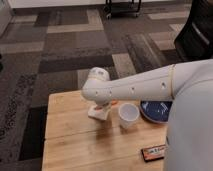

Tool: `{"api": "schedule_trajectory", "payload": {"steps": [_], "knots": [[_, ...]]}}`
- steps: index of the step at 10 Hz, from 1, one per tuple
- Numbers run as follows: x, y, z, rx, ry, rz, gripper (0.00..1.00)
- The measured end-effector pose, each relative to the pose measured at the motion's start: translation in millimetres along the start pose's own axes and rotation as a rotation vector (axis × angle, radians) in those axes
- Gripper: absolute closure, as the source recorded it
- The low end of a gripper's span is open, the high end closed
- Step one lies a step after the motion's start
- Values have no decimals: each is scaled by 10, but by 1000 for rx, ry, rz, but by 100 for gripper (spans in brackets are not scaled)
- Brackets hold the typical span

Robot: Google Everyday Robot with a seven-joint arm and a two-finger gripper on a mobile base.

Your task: Place the pepper on the white sponge

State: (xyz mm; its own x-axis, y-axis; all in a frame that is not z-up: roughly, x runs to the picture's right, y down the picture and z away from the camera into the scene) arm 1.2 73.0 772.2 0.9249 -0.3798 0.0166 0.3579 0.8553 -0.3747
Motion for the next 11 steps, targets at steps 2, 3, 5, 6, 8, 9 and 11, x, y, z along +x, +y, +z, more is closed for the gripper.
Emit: {"api": "schedule_trajectory", "payload": {"steps": [2,3,5,6,8,9,11], "knots": [[-289,-145,23,37,-66,-61,100],[-348,-163,29,44,-84,-80,100],[-448,-180,28,51,-117,-127,100],[-476,-152,37,42,-131,-152,100],[-538,-74,82,14,-158,-193,100],[-549,-63,95,8,-163,-198,100],[-607,-20,157,-19,-189,-222,100]]}}
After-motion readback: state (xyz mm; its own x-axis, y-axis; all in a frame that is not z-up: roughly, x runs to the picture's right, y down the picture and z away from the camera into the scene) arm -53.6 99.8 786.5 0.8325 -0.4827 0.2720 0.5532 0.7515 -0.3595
